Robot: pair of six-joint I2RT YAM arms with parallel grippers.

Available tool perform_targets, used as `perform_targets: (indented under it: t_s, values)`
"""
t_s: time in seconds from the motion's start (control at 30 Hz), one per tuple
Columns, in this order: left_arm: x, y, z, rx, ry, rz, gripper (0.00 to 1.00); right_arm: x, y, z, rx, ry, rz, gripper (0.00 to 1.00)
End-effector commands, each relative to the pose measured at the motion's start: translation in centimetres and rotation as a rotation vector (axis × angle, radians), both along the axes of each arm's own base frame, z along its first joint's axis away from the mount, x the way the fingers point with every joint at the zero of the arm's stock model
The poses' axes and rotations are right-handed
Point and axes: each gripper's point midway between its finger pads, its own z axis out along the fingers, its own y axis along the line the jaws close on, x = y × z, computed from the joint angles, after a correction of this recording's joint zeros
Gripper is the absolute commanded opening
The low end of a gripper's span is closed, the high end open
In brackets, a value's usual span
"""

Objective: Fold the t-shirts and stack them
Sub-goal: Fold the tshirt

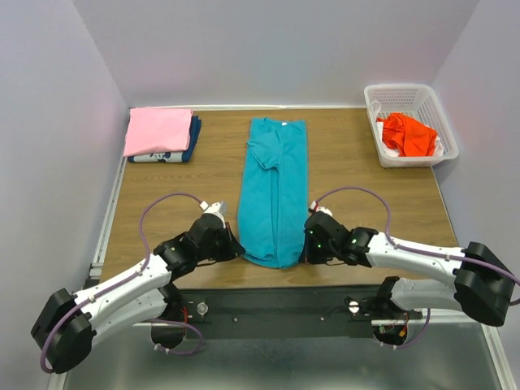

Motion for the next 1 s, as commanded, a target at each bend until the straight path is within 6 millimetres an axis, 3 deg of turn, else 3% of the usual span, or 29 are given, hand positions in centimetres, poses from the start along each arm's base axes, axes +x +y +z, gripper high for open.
perform_targets:
  t_s: [0.0,0.17,0.3,0.37,0.4,0.5,0.77,0.8,0.97]
  values:
    - [2.8,-1.6,4.9,-0.073,-0.155,0.012,0.00,3.7,0.4,4.1,0.022,-0.191,-0.066,0.01]
    - [6.0,-1.8,6.8,-0.029,-0.244,0.085,0.00,6.7,0.4,6.9,0.010,-0.319,-0.145,0.01]
    - [9.5,-1.9,10.0,-0.007,-0.339,0.169,0.00,9.7,0.3,9.0,-0.030,-0.419,-0.232,0.01]
    - [10.6,-2.2,10.5,0.003,-0.358,0.183,0.00,11.4,0.3,10.5,-0.042,-0.460,-0.268,0.01]
    - [11.5,-2.6,12.2,-0.014,-0.392,0.186,0.00,12.1,0.4,11.0,-0.046,-0.476,-0.277,0.01]
    - [13.5,-2.9,13.5,0.020,-0.428,0.188,0.00,14.0,0.0,12.0,-0.072,-0.506,-0.299,0.01]
    - [18.6,-2.1,12.9,0.050,-0.420,0.191,0.00,18.3,-0.5,12.6,-0.086,-0.518,-0.330,0.01]
    - [19.2,-2.4,13.6,0.040,-0.437,0.189,0.00,19.0,-0.3,13.1,-0.078,-0.529,-0.328,0.01]
    - [21.7,-2.0,12.7,0.070,-0.423,0.185,0.00,21.6,-0.4,12.3,-0.094,-0.515,-0.333,0.01]
